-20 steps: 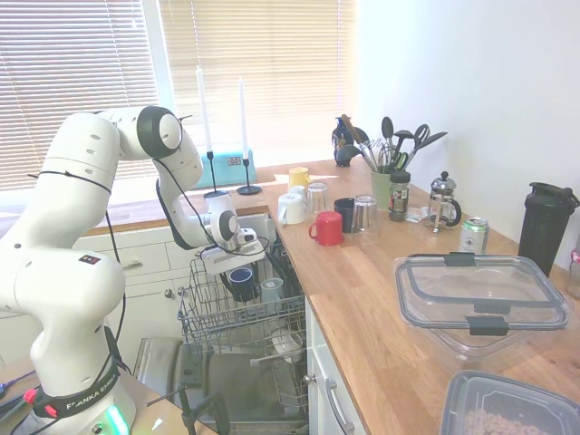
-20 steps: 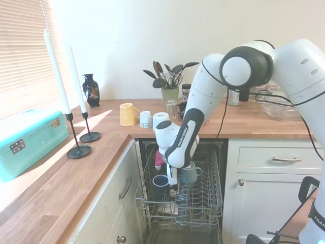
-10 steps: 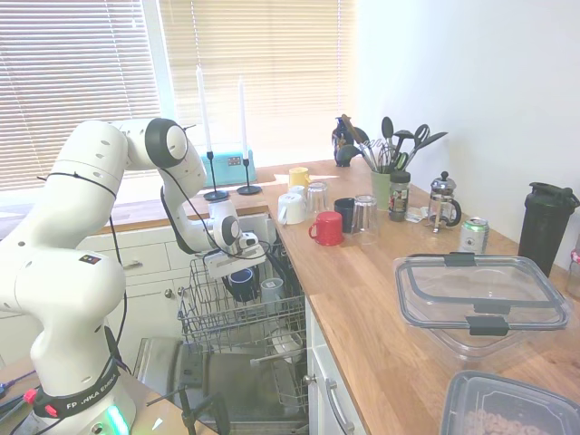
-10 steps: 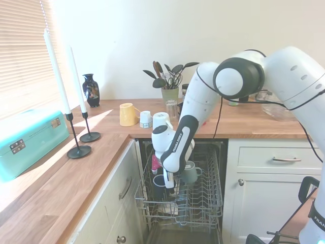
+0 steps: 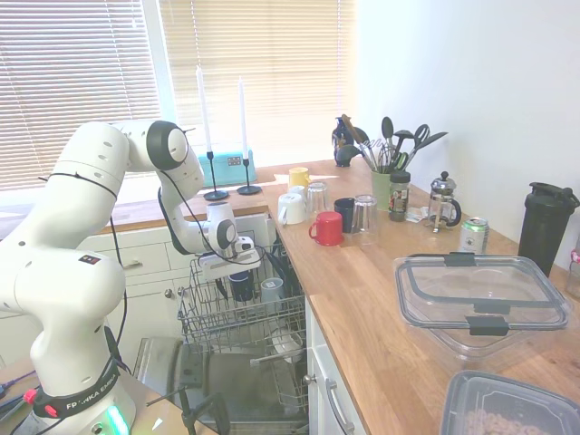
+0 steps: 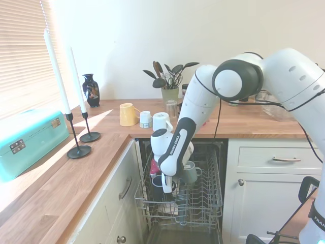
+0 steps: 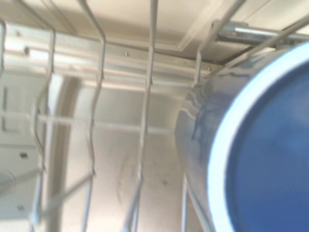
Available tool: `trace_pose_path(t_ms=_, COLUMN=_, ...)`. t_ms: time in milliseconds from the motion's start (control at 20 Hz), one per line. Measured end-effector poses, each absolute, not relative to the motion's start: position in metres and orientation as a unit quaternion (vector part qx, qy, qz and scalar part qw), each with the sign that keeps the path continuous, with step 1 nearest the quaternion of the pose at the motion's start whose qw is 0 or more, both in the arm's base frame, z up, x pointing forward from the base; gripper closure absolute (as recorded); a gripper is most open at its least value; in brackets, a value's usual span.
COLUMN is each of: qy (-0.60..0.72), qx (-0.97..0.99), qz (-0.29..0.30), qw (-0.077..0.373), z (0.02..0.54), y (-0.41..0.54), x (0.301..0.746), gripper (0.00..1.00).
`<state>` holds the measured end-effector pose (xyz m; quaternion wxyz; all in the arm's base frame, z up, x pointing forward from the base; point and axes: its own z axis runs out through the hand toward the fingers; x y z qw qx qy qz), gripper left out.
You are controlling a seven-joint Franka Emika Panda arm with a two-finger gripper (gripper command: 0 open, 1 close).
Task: Move a mug from dishwasher to table
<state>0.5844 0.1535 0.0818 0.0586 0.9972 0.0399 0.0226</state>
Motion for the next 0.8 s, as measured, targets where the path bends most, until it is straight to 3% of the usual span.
trace_pose_path(t_ms=550, qy=0.017, qx=0.999, qz=0.017, qw=0.038, z=0.058, y=0.144, x=0.585, gripper=0.0)
trace_pose_path(t_ms=600, qy=0.017, qx=0.999, qz=0.017, qw=0.037, z=0.054, y=0.141, x=0.584, gripper=1.0)
trace_pose_path(t_ms=800, qy=0.007, qx=0.999, qz=0.023, qw=0.026, z=0.053, y=0.127, x=0.589, gripper=1.0)
